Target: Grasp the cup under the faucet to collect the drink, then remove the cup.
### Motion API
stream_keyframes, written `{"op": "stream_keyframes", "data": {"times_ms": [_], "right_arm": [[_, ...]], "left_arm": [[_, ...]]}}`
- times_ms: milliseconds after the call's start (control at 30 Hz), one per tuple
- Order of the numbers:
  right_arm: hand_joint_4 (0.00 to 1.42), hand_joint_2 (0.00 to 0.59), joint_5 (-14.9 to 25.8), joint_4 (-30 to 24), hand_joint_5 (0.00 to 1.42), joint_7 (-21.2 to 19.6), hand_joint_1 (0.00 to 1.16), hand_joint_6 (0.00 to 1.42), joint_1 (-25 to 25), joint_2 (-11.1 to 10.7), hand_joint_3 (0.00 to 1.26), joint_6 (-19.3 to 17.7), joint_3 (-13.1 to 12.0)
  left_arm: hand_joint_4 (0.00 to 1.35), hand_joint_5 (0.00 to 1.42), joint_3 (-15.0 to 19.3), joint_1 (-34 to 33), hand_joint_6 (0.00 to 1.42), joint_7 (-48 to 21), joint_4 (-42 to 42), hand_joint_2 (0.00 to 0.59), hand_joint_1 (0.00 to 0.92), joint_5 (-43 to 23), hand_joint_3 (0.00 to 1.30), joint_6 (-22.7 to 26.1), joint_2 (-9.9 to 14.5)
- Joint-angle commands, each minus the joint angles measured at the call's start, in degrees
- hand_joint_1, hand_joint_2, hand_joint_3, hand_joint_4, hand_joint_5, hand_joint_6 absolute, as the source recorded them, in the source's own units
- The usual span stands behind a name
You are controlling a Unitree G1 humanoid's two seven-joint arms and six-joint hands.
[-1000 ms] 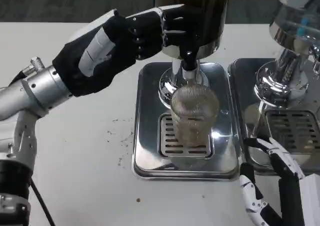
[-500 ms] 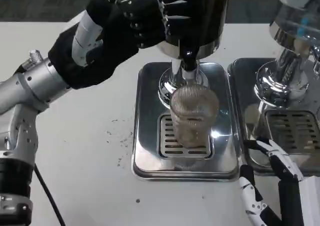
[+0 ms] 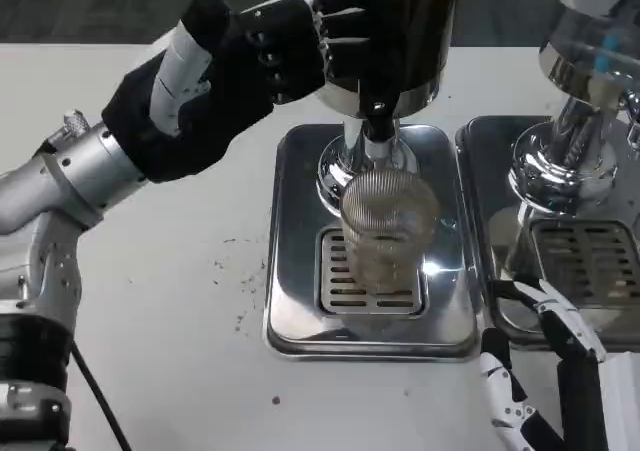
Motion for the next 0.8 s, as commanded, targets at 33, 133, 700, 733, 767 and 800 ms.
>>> {"op": "stream_keyframes", "data": {"times_ms": [33,133,700,733,767,800], "right_arm": [[0.22,0.478,-0.2,0.0,0.23,-0.8,0.34,0.31,0.3,0.0,0.37,0.1,0.0],[0.22,0.478,-0.3,-0.3,0.23,-0.8,0.34,0.31,0.6,0.0,0.37,0.1,-0.1],[0.22,0.478,-0.3,-0.9,0.23,-0.7,0.33,0.31,1.7,0.0,0.38,0.1,-0.2],[0.22,0.478,-0.3,-0.8,0.23,-0.7,0.33,0.31,1.7,0.0,0.38,0.1,-0.2],[0.22,0.478,-0.3,-0.8,0.23,-0.7,0.33,0.31,1.8,0.1,0.38,0.1,-0.1],[0.22,0.478,-0.3,-0.8,0.23,-0.7,0.33,0.31,1.8,0.1,0.38,0.1,-0.1]], "left_arm": [[0.19,0.22,0.1,-1.9,0.14,0.3,2.7,0.064,0.0,1.4,0.22,-2.2,-0.7],[0.18,0.22,-0.1,-2.2,0.14,0.5,4.1,0.064,0.0,2.2,0.22,-3.1,-1.0],[0.14,0.2,-0.6,-3.6,0.12,0.1,10.7,0.065,0.0,4.7,0.2,-6.5,-1.8],[0.14,0.2,-0.4,-3.7,0.12,0.0,10.8,0.065,0.0,4.6,0.19,-6.6,-1.9],[0.14,0.2,-0.2,-3.7,0.12,-0.3,10.8,0.065,0.0,4.3,0.19,-6.6,-2.1],[0.14,0.2,-0.1,-3.8,0.12,-0.4,10.7,0.065,0.0,4.0,0.19,-6.5,-2.3]]}}
